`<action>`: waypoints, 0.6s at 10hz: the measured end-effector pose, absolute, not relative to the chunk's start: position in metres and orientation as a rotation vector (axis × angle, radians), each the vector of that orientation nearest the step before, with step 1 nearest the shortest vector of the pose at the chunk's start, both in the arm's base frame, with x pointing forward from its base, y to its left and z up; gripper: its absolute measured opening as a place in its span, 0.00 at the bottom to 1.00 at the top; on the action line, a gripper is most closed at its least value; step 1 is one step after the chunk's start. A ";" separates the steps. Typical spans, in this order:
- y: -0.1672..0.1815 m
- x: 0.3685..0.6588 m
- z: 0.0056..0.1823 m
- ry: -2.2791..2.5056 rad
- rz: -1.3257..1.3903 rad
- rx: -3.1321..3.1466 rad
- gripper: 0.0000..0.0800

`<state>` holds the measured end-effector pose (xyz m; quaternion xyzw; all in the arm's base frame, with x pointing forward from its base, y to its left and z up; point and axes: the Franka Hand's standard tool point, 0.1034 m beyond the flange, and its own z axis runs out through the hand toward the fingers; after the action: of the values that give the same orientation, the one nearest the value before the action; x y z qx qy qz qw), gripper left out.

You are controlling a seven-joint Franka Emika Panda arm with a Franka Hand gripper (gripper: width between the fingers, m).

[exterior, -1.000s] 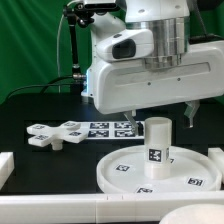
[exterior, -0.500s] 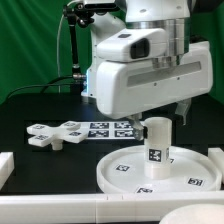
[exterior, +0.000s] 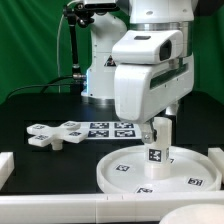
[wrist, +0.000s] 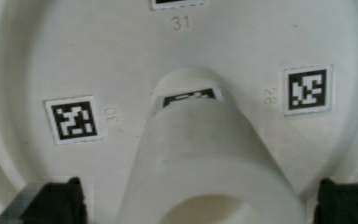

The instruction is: Assemble round table

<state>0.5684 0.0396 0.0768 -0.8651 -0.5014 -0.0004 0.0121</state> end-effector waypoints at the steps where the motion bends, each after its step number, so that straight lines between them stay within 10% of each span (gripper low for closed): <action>1: 0.039 0.569 0.075 -1.760 0.007 -2.593 0.81; 6: 0.038 0.570 0.073 -2.352 0.065 -2.153 0.81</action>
Offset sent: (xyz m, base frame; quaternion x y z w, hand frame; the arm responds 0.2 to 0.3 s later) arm 0.0047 0.0096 -0.0004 -0.0041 -0.0067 -0.2827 0.9592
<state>0.5699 0.0382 0.0729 -0.6749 -0.7372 0.0202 -0.0238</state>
